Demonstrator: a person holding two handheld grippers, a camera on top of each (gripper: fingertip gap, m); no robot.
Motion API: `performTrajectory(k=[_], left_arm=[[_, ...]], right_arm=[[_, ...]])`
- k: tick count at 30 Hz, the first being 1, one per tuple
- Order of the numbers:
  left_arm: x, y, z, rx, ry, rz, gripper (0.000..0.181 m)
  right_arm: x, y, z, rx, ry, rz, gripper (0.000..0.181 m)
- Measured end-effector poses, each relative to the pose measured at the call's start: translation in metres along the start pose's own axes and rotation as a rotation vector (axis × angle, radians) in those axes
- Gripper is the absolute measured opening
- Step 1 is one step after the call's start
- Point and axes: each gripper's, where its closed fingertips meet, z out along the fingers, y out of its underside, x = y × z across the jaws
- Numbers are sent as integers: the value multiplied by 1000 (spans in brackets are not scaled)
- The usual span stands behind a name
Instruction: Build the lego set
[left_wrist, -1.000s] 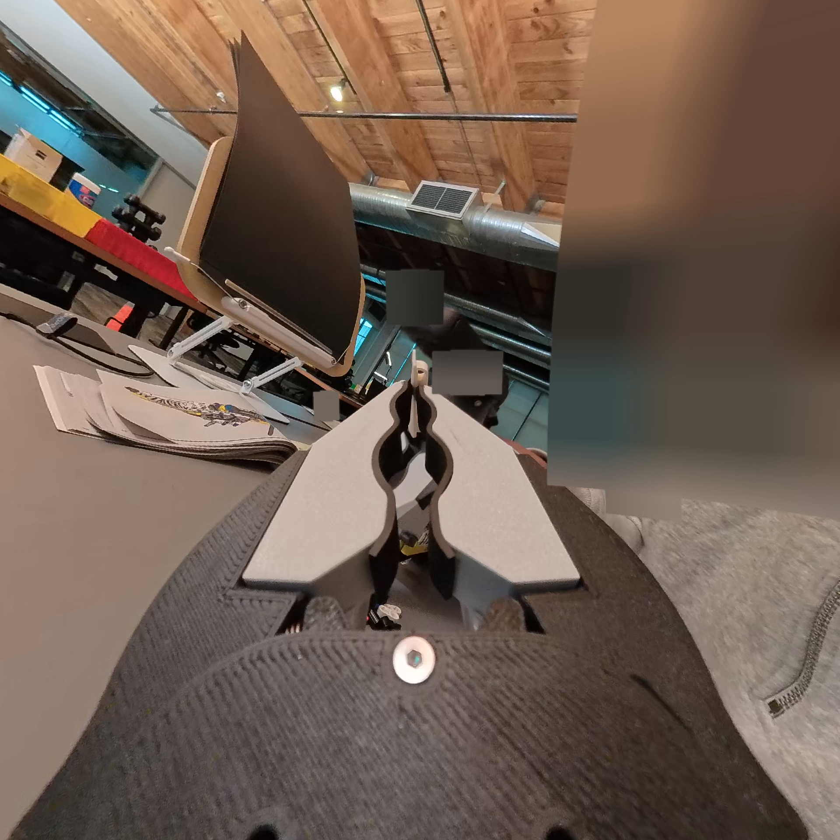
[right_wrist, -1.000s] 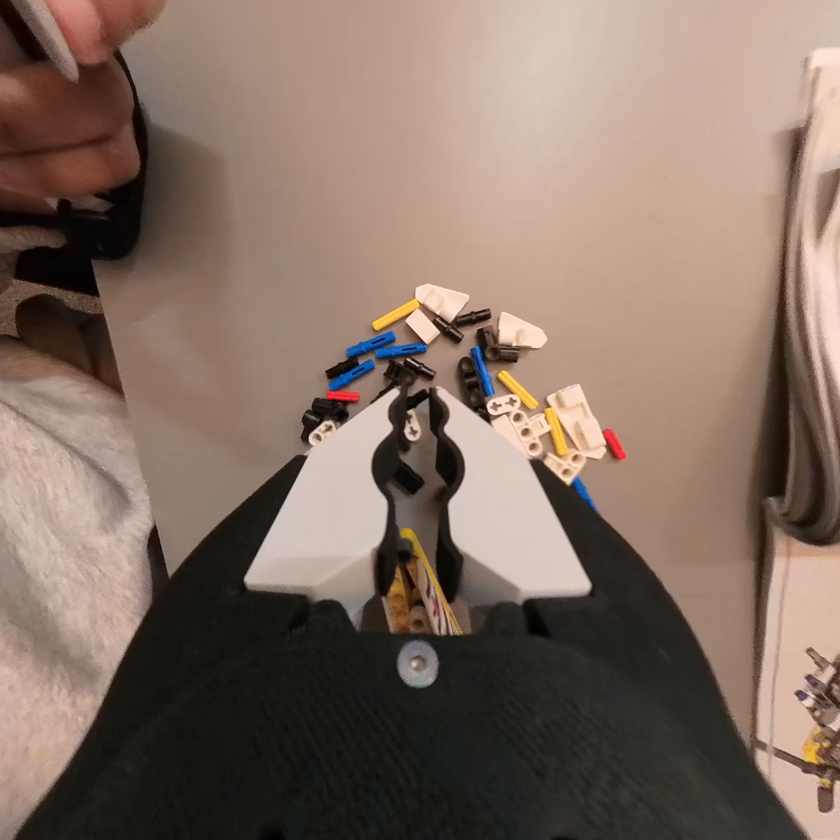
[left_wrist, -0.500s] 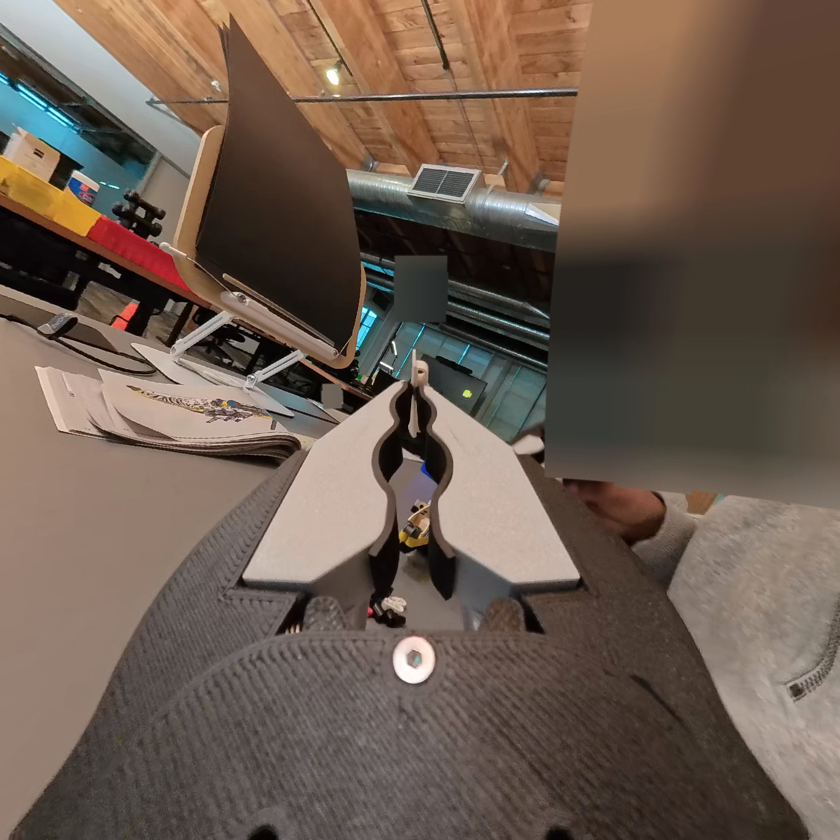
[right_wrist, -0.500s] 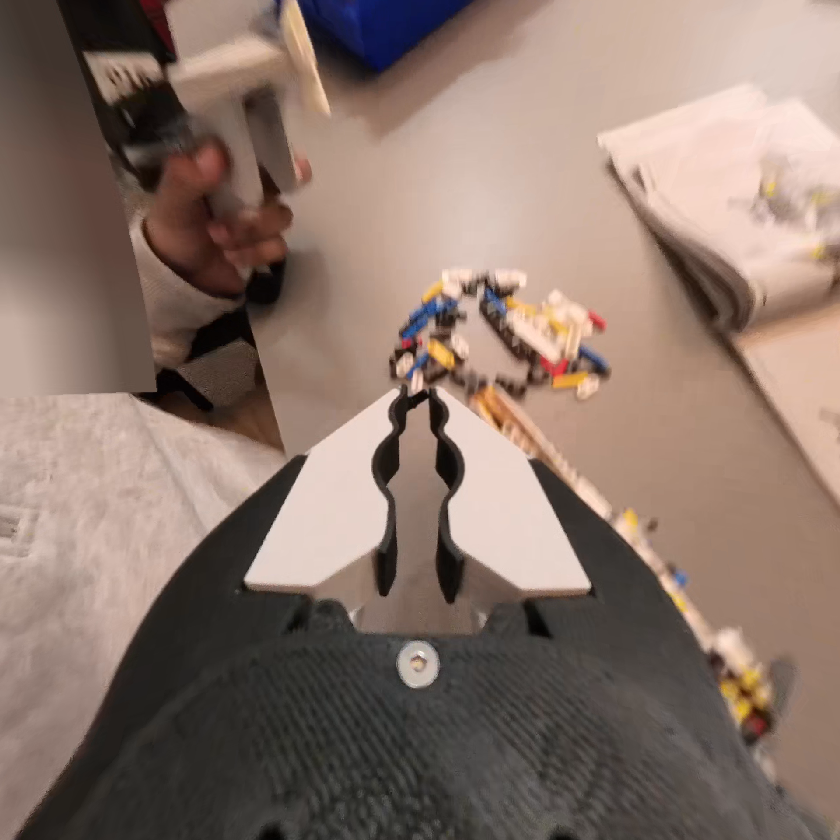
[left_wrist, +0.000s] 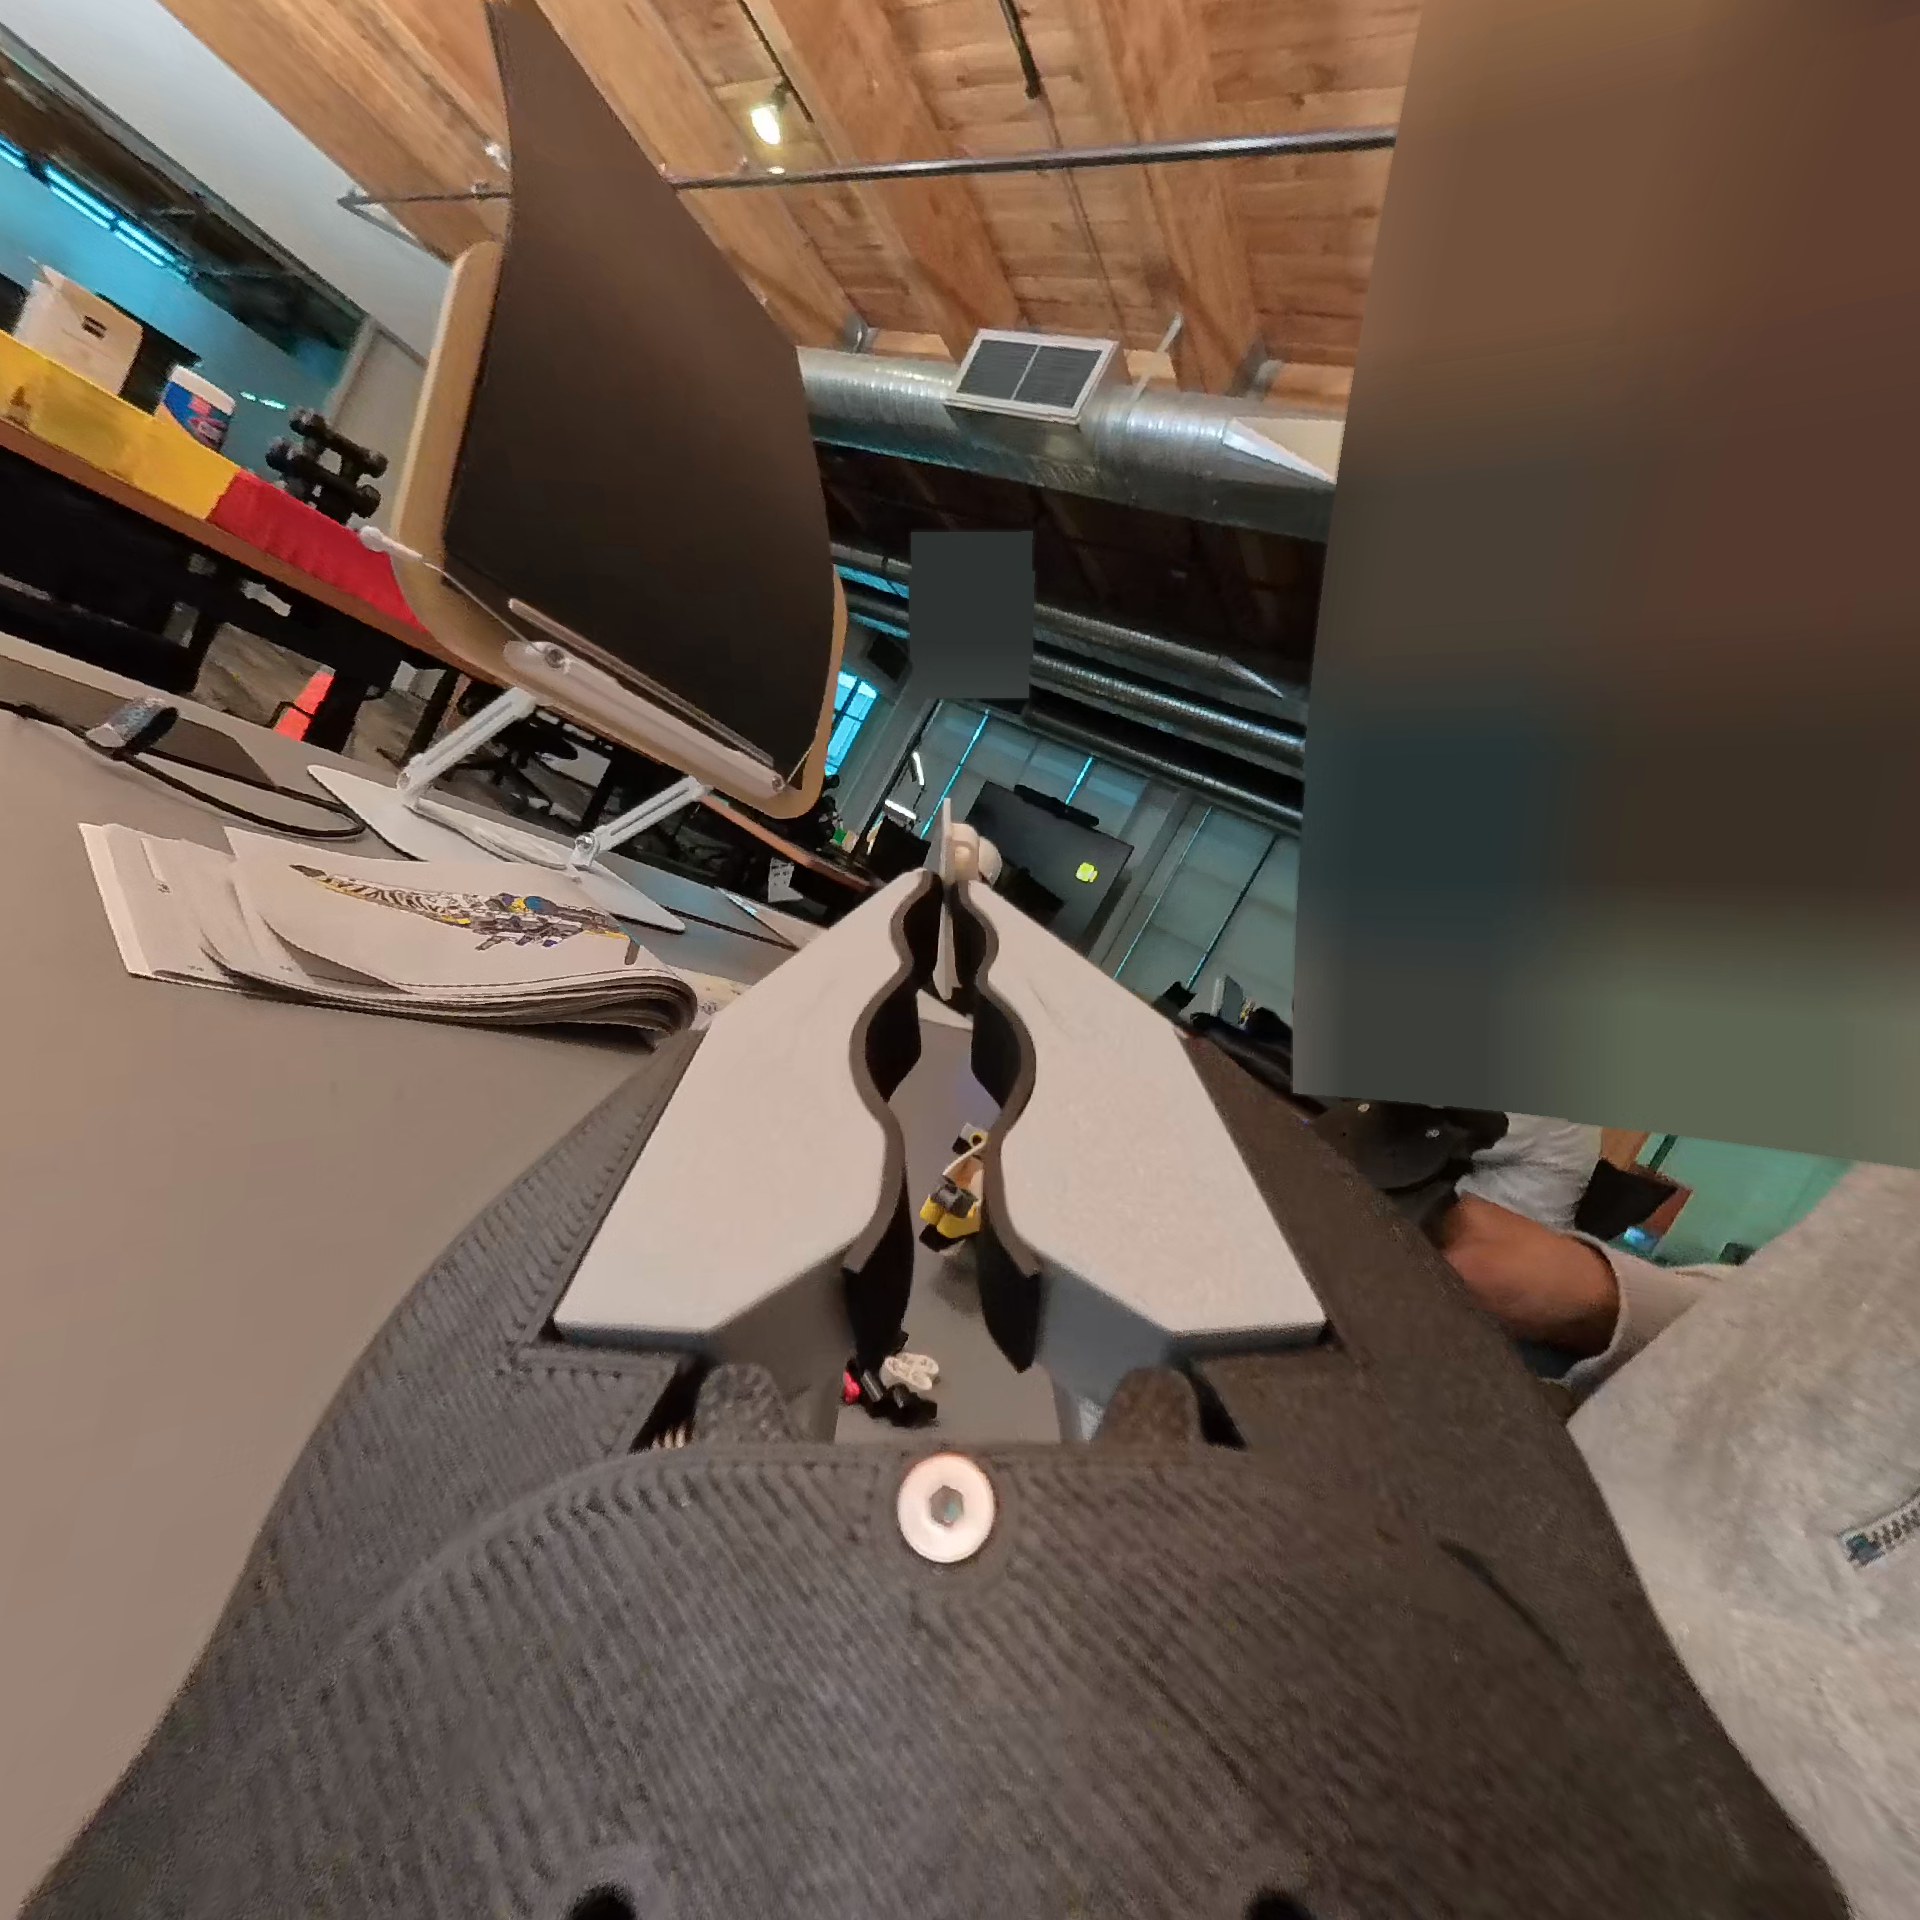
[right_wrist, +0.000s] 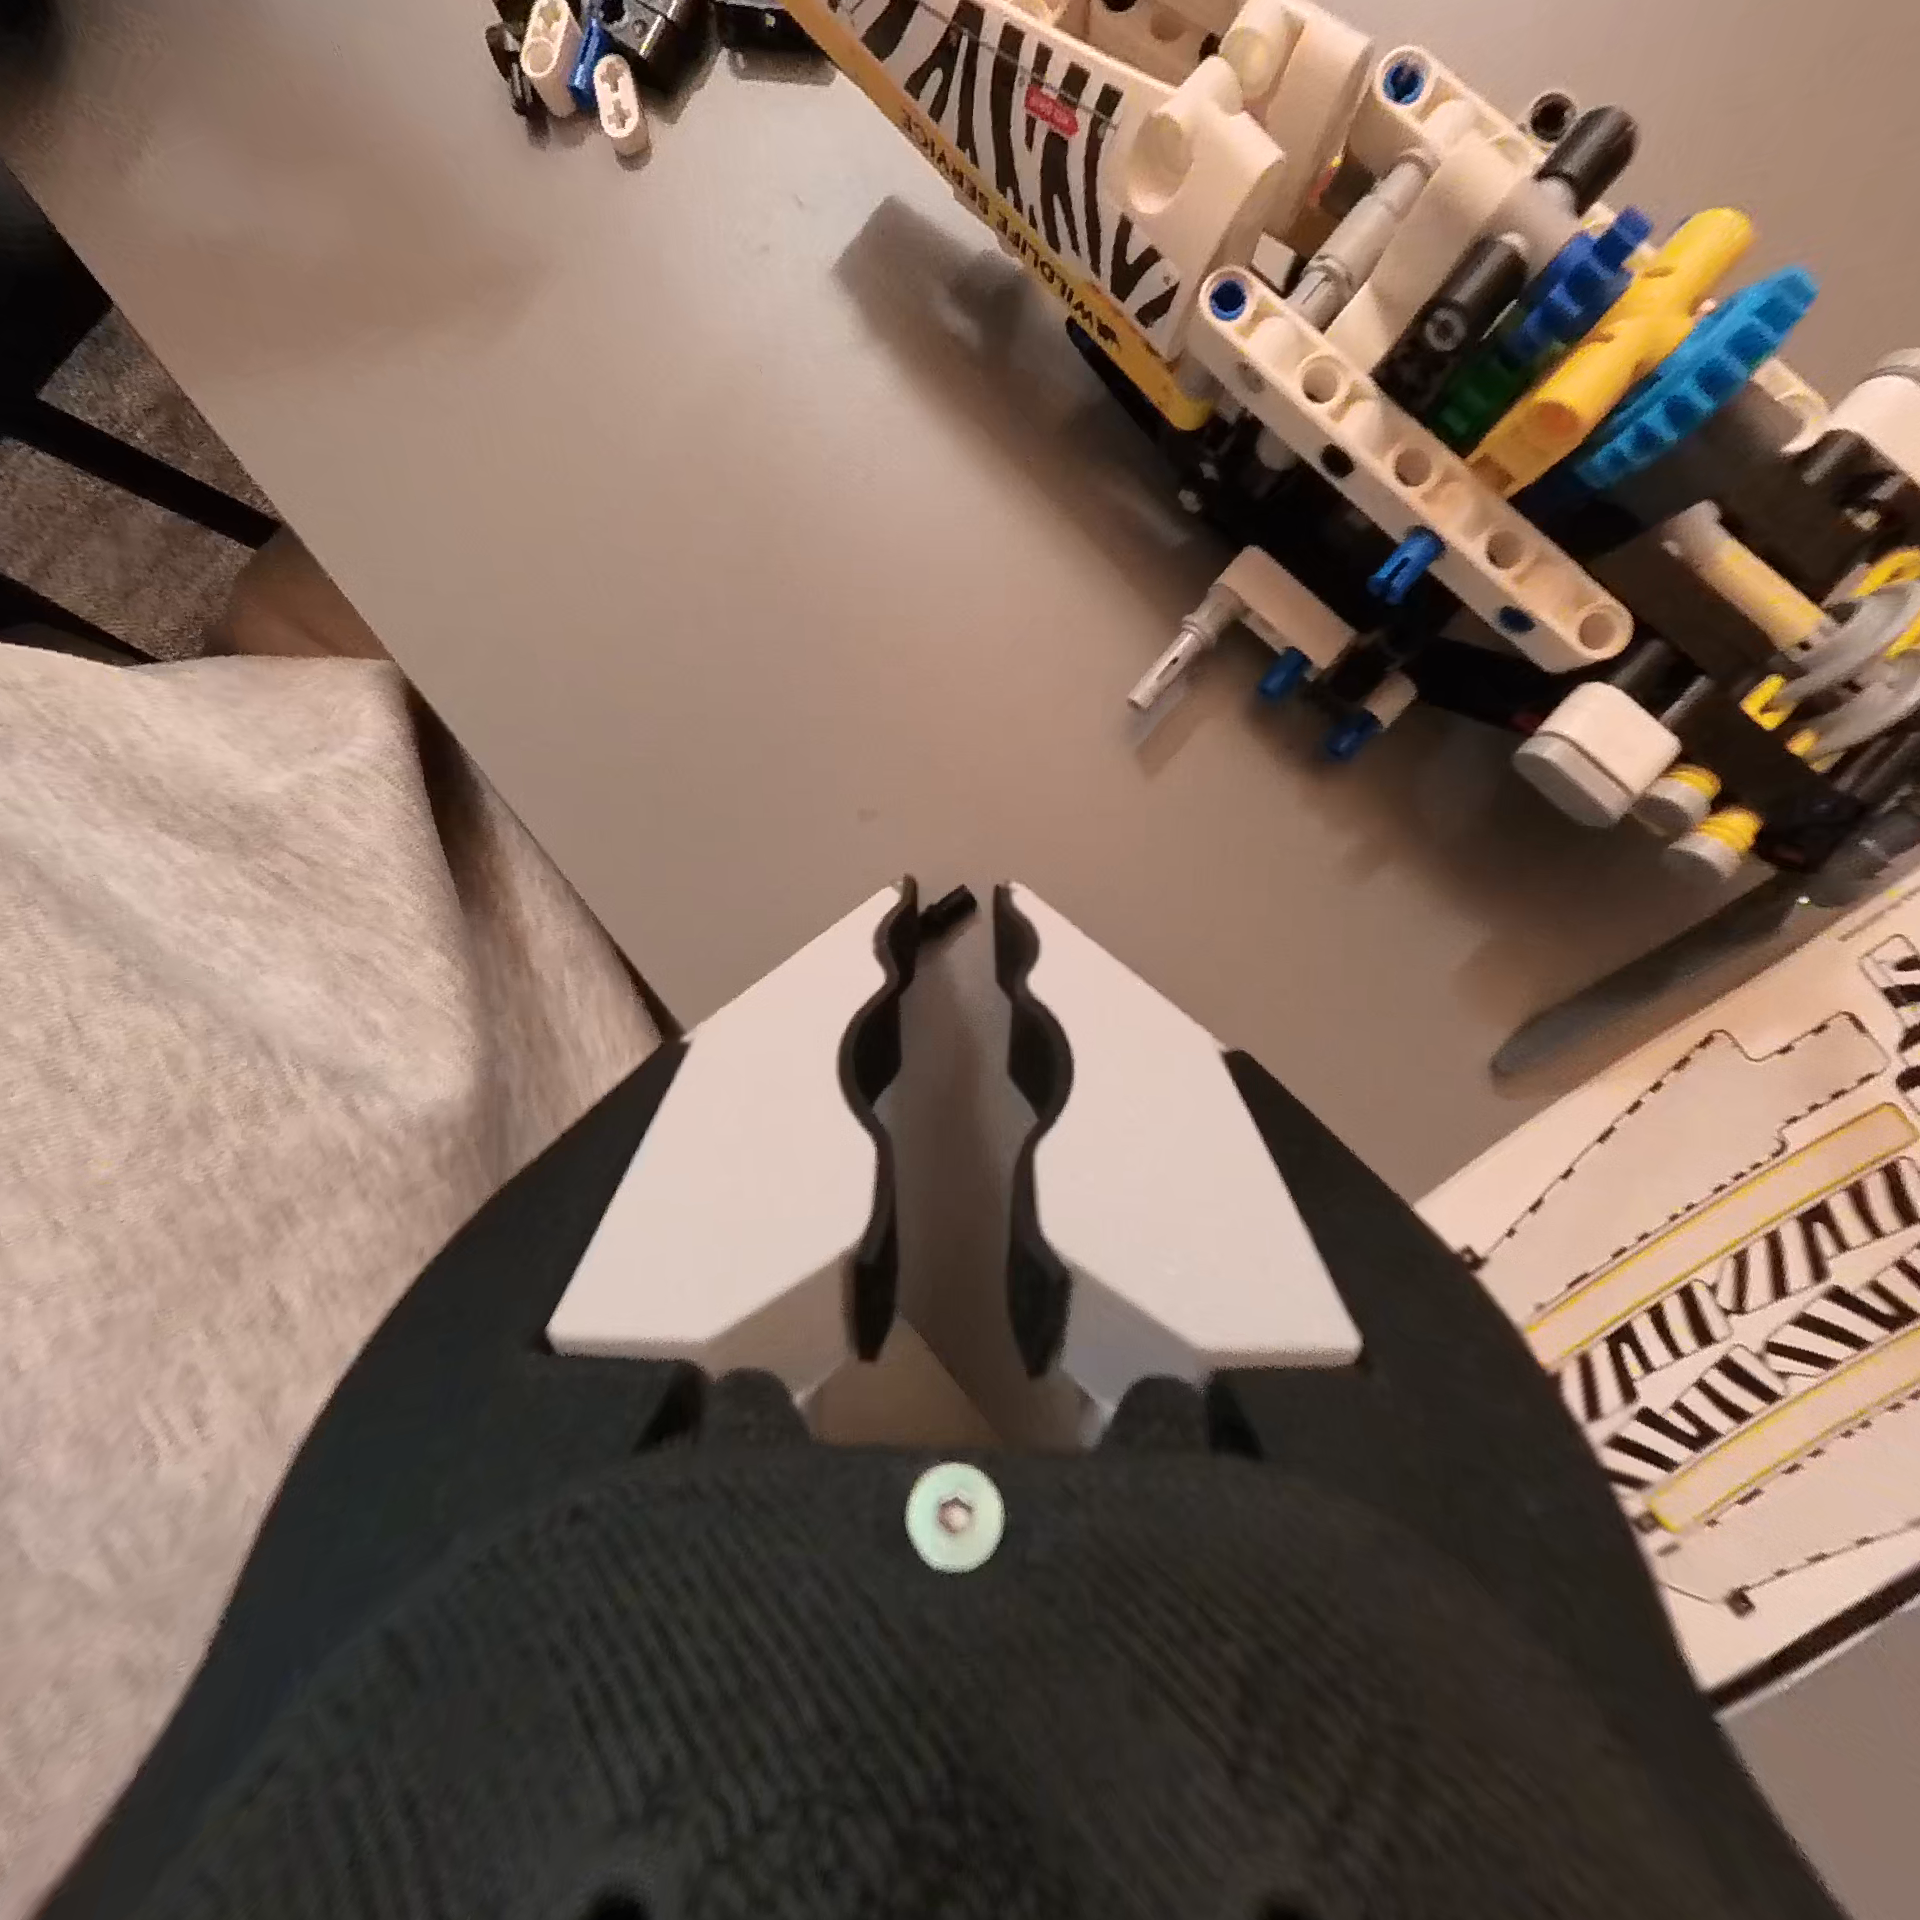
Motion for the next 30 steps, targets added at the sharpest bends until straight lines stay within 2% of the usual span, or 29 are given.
performTrajectory(k=[4, 7, 9, 13, 18, 24, 30], left_arm=[[0, -2, -2, 16, 7, -24, 0], [0, -1, -1, 9, 8, -17, 0], [1, -1, -1, 6, 9, -16, 0], [0, -2, -2, 11, 13, -27, 0], [0, -3, -2, 16, 16, -36, 0], [0, -3, -3, 17, 16, -39, 0], [0, -2, -2, 11, 18, -37, 0]], right_arm=[[7, 3, -13, 10, -16, -17, 17], [0, 5, -16, 6, -86, 23, 15], [-10, 4, -12, 14, -113, 21, 10], [-15, 9, -1, -23, -50, -33, 2], [-30, -8, 2, 50, -117, -34, 6], [-5, -7, -14, 61, 7, -99, 5], [-5, 2, -9, 88, 35, -178, 6]])
